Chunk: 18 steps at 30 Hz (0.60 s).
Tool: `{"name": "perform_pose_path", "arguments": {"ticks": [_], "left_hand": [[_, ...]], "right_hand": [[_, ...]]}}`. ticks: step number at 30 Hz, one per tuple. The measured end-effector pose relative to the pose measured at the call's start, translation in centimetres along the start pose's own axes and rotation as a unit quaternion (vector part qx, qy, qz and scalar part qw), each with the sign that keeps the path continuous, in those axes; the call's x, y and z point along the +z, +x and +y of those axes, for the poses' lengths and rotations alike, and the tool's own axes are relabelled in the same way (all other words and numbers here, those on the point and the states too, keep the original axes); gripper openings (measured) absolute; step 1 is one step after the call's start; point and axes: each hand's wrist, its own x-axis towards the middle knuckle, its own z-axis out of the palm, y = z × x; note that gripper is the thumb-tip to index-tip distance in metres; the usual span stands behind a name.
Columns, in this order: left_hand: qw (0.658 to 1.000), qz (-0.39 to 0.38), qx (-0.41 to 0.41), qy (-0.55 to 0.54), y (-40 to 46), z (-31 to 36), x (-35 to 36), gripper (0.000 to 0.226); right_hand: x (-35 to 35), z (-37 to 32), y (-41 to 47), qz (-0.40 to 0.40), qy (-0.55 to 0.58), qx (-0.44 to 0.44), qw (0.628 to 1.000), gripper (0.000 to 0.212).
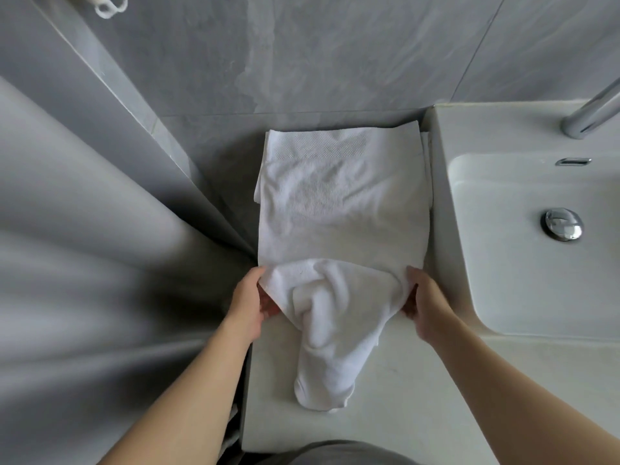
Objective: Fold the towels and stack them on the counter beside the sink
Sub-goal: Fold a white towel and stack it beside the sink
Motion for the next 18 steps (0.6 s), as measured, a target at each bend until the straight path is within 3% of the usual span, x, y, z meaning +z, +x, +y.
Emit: {"name": "perform_pose_path", "arguments": {"ticks": [3,6,12,15,18], "left_hand": [[0.999,-0.03,-0.001,-0.017,-0.7,-2.4,0.3,0.027],[0.997,-0.073,0.02,0.028,-1.4,-3.0,0.9,0.029],[0.999,0.029,0.034,-0.021,-0.8,-0.4,-0.3,0.03],[0.997,-0.035,0.057,-0.029,-0.9,-0.3,-1.3,0.021],[0.996,-0.087,0.024,-0.024,-1.3,-2.0,-2.0,0.027]], "right_hand": [[-0.7,1.8,-0.7,-0.062,-0.007,0.013,0.998,0.022],[-1.1,2.3,-1.1,-0.07,-0.004,-0.003,0.998,0.025],[-1.4,0.4,-1.5,0.011,0.014,-0.072,0.997,0.026],[-1.2,0.2,-2.0,-0.018,0.074,-0.077,0.994,0.024],[-1.7,1.6,-2.7,-0.085,0.096,-0.02,0.992,0.027]]}}
